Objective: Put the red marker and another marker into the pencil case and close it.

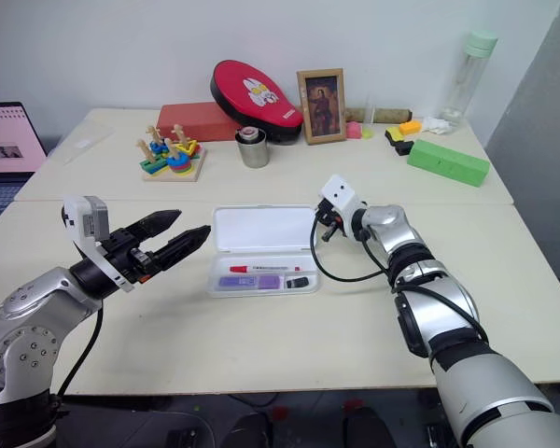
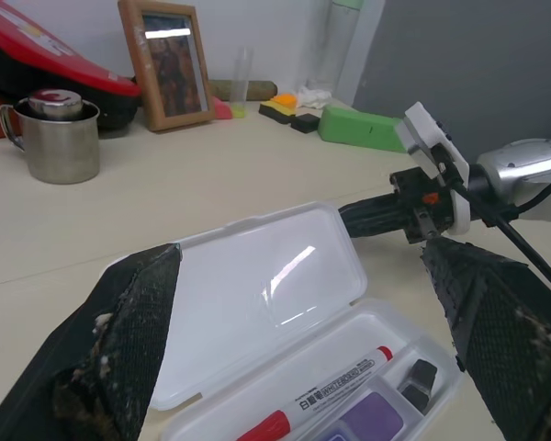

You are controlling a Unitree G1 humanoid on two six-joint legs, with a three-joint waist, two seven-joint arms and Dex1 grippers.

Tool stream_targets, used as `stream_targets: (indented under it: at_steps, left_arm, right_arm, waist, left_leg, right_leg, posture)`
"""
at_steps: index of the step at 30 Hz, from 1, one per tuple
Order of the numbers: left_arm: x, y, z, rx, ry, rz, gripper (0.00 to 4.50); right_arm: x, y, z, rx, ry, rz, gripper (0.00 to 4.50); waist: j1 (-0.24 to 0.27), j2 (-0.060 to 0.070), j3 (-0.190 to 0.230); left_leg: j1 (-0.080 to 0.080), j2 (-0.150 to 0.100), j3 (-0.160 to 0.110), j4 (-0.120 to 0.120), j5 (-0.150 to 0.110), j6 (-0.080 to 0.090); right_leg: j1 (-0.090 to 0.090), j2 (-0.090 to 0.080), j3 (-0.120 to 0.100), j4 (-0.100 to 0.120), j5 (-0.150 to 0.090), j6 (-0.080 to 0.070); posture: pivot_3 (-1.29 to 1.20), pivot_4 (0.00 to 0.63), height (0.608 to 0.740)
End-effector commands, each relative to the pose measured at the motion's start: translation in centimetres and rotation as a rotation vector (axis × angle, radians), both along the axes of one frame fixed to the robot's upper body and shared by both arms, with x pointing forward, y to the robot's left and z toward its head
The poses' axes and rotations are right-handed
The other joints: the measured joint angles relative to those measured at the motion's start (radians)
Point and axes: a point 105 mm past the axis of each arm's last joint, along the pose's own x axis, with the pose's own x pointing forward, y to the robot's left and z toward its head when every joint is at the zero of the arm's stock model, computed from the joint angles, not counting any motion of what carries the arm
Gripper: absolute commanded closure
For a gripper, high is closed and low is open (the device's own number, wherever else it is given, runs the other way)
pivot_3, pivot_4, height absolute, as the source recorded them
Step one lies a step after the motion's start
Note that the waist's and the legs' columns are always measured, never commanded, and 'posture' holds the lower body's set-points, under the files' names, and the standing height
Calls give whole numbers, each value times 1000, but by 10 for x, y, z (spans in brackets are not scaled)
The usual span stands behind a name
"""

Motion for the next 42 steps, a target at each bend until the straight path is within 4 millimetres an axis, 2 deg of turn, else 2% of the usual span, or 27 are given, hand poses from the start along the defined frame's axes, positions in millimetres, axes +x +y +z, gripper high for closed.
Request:
stream_targets:
  at_steps: [1, 8, 12, 20, 24, 29, 32, 36, 42]
  left_arm:
    - [-5, -2, 12, 23, -47, -12, 0]
    - [-5, -2, 11, 23, -43, -6, 0]
    - [-6, -2, 11, 26, -42, -6, 0]
    - [-10, -5, 17, 35, -47, -26, 0]
    - [-12, -5, 19, 38, -43, -31, 0]
    - [-13, -6, 18, 46, -36, -35, 0]
    - [-13, -7, 18, 46, -35, -38, 0]
    - [-14, -7, 19, 49, -36, -43, 0]
    - [-21, -3, 15, 74, -2, -55, 0]
  right_arm:
    - [-2, 9, 20, 80, -32, 67, 4467]
    - [-15, 18, 37, 169, -10, 224, 4467]
    - [-26, 23, 41, 144, -24, 350, 4467]
    - [-37, 30, 51, 121, -73, 464, 4467]
    - [-44, 33, 48, 64, -98, 532, 4467]
    - [-51, 35, 36, -48, -129, 590, 4467]
    - [-51, 35, 35, -37, -106, 589, 4467]
    - [-55, 29, 21, -129, -107, 621, 4467]
    - [-67, 38, 30, -134, -162, 711, 4467]
  waist:
    - [0, 0, 0]
    - [-6, 0, 0]
    - [-9, 0, 0]
    - [-9, 0, 0]
    - [-9, 0, 0]
    - [-9, 0, 0]
    - [-8, 0, 0]
    - [-8, 0, 0]
    - [-9, 0, 0]
  left_leg:
    - [0, 0, 0, 0, 0, 0]
    - [0, 0, 0, 0, 0, 0]
    - [0, 0, 0, 0, 0, 0]
    - [0, 0, 0, 0, 0, 0]
    - [0, 0, 0, 0, 0, 0]
    - [1, 0, 0, 0, 0, 0]
    - [1, 0, 0, 0, 0, 0]
    - [1, 0, 0, 0, 0, 0]
    - [1, 0, 0, 0, 0, 0]
  right_leg:
    - [0, 0, 0, 0, 0, 0]
    - [0, 0, 0, 0, 0, 0]
    - [0, 0, 0, 0, 0, 0]
    - [0, 0, 0, 0, 0, 0]
    - [0, 0, 0, 0, 0, 0]
    - [0, 0, 0, 0, 0, 0]
    - [1, 0, 0, 0, 0, 0]
    - [1, 0, 0, 0, 0, 0]
    - [0, 0, 0, 0, 0, 0]
  posture:
    - [0, 150, 740]
    - [0, 150, 740]
    - [0, 150, 740]
    - [0, 150, 740]
    - [0, 150, 740]
    - [0, 150, 740]
    - [0, 150, 740]
    - [0, 150, 740]
    - [0, 150, 740]
